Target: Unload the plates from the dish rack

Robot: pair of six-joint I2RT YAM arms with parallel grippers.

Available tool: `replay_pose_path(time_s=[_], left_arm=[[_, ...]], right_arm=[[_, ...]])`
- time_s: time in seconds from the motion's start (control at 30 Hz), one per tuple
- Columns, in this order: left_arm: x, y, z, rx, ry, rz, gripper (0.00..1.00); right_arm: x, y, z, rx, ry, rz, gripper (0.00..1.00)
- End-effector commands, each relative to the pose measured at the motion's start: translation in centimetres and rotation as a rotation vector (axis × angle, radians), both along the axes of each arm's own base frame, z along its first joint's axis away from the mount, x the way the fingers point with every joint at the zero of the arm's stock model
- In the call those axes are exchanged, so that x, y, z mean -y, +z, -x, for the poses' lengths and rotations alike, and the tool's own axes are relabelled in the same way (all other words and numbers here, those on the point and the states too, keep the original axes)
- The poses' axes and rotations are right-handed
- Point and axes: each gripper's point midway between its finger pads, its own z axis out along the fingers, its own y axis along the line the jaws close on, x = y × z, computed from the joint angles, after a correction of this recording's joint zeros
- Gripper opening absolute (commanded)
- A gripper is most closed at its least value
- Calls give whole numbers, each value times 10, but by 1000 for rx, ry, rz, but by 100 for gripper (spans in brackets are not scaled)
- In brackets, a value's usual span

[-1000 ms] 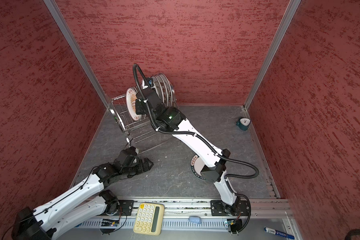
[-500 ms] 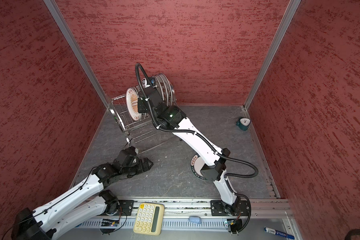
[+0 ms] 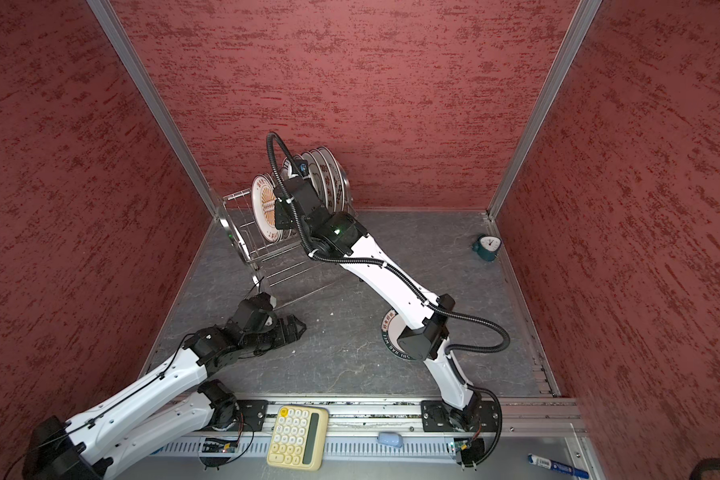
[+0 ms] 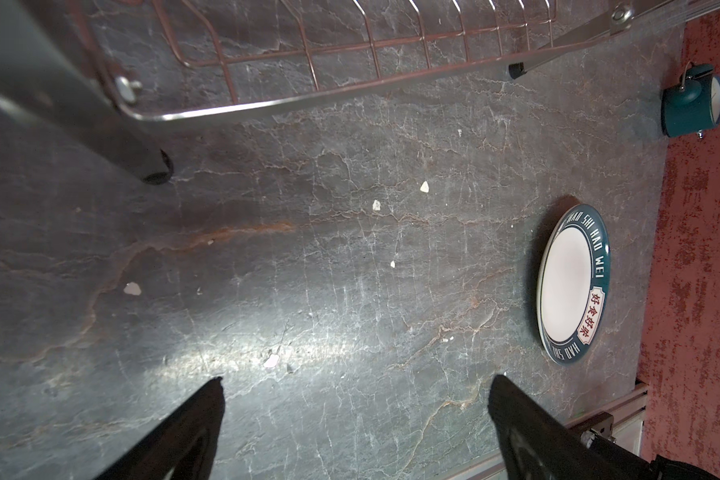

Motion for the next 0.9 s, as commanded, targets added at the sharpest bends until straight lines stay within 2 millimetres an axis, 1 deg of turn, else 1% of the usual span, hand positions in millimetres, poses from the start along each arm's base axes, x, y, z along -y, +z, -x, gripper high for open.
replay_pose_path(time_s=[0.0,0.1,0.3,0.5,0.73,0.83,0.87], left_arm=[[-3,0,1,9,-5,-9,99],[-3,1,0,11,-2,-6,99],[-3,4,-2,19,-1,-3,99],[-3,6,-3,23,0,-1,99],[-4,8,-6,29,6,-2,99],[-7,11,-5,28,19,-16,97],[-12,11,-4,23,33,-31,97]], right_arm=[[4,0,-3,-7,-21,-7,17],[2,-1,-4,-8,-19,-3,16],[1,-11,-6,-22,-26,18,13],[-3,-9,-5,-16,-14,9,9],[-7,-6,-2,3,-8,12,8],[-8,-6,-2,7,-6,17,7],[-8,-6,-3,8,-8,19,7]])
